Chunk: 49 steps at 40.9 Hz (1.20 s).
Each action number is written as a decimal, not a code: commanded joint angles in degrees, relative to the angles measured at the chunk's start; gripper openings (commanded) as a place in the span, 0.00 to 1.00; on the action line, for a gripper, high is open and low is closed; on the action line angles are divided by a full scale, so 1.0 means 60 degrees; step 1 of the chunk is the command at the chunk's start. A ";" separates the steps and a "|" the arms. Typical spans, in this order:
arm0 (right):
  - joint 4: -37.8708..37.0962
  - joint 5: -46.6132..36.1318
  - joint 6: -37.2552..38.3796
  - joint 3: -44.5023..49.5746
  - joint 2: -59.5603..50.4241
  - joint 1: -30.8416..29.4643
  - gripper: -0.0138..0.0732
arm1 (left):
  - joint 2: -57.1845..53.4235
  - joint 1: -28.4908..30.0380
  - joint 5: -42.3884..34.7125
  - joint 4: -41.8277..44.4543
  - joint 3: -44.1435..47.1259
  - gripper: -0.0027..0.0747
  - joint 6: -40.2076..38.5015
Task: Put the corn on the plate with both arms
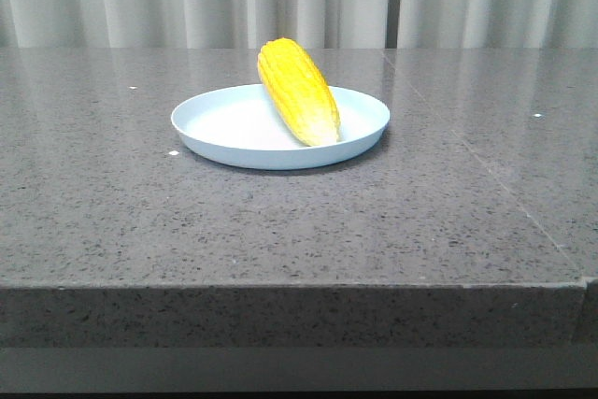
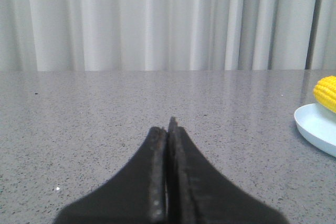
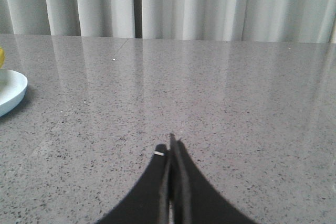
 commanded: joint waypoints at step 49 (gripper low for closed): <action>-0.0863 -0.1507 0.1402 -0.0211 -0.0158 -0.0043 0.08 | -0.0158 0.0032 -0.0763 0.0022 0.0208 0.01 -0.0088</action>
